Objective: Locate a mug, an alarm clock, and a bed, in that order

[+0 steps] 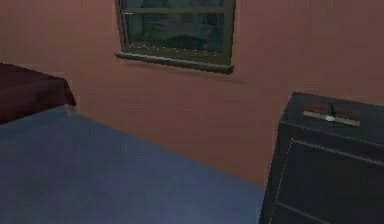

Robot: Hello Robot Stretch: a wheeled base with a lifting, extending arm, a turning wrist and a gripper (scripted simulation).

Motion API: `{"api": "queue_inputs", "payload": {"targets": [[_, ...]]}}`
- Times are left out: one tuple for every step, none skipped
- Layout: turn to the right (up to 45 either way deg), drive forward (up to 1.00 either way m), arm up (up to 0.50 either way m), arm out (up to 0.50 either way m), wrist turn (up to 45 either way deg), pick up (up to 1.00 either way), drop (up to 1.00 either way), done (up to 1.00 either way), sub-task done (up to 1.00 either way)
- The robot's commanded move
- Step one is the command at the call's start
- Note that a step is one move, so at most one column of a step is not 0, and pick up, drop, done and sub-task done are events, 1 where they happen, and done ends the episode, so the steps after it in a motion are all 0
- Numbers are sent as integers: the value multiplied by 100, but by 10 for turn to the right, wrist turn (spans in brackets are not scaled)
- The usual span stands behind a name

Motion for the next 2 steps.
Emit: {"api": "queue_inputs", "payload": {"targets": [[0,5,0,0,0,0,0,0,0],[-30,0,0,0,0,0,0,0,0]]}}
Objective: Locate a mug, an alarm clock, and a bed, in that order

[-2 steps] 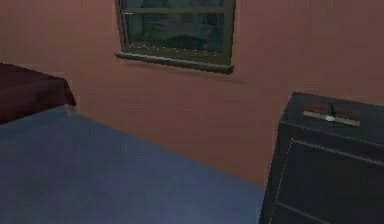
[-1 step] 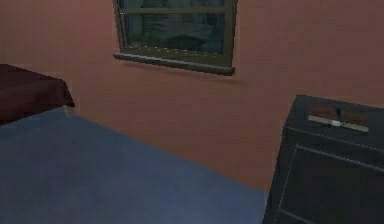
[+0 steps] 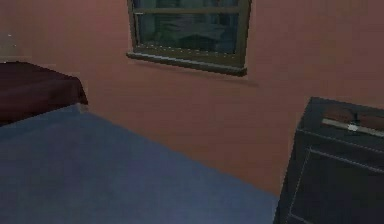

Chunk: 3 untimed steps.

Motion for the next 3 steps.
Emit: {"api": "queue_inputs", "payload": {"targets": [[0,70,0,0,0,0,0,0,0],[-450,0,0,0,0,0,0,0,0],[-90,0,0,0,0,0,0,0,0]]}}
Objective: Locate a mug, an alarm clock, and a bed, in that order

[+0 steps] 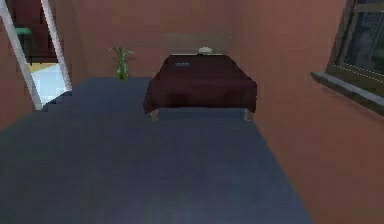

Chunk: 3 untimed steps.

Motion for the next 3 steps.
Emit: {"api": "queue_inputs", "payload": {"targets": [[0,100,0,0,0,0,0,0,0],[-150,0,0,0,0,0,0,0,0],[-30,0,0,0,0,0,0,0,0]]}}
